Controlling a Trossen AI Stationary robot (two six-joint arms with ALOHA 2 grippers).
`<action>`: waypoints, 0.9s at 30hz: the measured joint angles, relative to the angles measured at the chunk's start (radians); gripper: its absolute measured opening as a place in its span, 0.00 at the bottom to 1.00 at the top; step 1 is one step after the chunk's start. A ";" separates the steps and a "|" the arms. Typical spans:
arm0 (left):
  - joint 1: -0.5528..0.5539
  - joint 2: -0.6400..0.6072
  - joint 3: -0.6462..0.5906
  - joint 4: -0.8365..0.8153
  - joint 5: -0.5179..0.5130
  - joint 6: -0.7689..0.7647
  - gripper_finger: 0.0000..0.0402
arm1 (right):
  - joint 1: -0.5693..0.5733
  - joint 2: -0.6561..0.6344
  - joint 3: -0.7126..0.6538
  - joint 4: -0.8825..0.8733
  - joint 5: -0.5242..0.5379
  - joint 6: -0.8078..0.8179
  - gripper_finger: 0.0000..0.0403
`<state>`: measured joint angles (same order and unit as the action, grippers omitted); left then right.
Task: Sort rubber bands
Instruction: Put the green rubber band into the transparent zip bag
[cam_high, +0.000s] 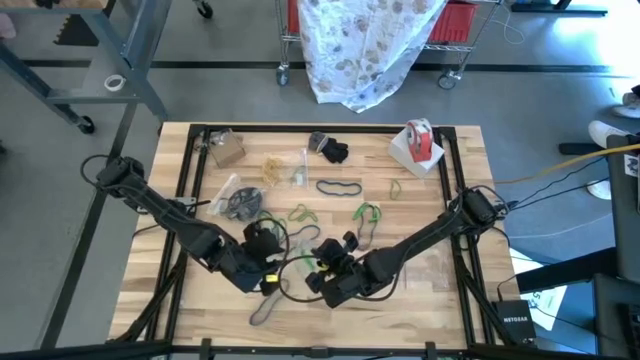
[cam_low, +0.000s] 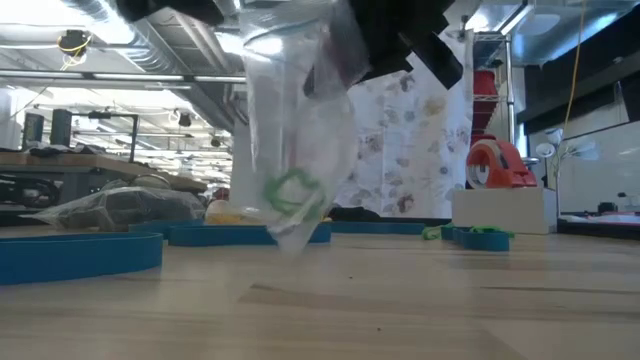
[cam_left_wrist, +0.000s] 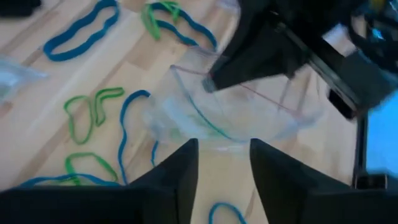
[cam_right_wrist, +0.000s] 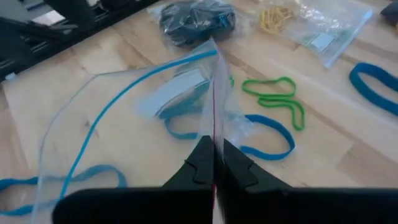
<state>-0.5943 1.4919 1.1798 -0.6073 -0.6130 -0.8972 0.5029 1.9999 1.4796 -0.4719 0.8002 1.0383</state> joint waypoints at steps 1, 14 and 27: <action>0.000 0.002 -0.004 0.013 -0.011 -0.023 0.37 | 0.000 0.000 0.000 0.000 0.007 0.000 0.01; 0.026 0.044 -0.071 0.195 -0.034 -0.153 0.41 | 0.001 0.004 0.000 0.008 0.020 -0.022 0.01; 0.039 0.143 -0.080 0.198 0.000 -0.121 0.41 | 0.001 0.027 -0.002 0.019 0.017 -0.023 0.01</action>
<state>-0.5552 1.6345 1.1000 -0.4094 -0.6134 -1.0186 0.5037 2.0270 1.4776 -0.4531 0.8175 1.0153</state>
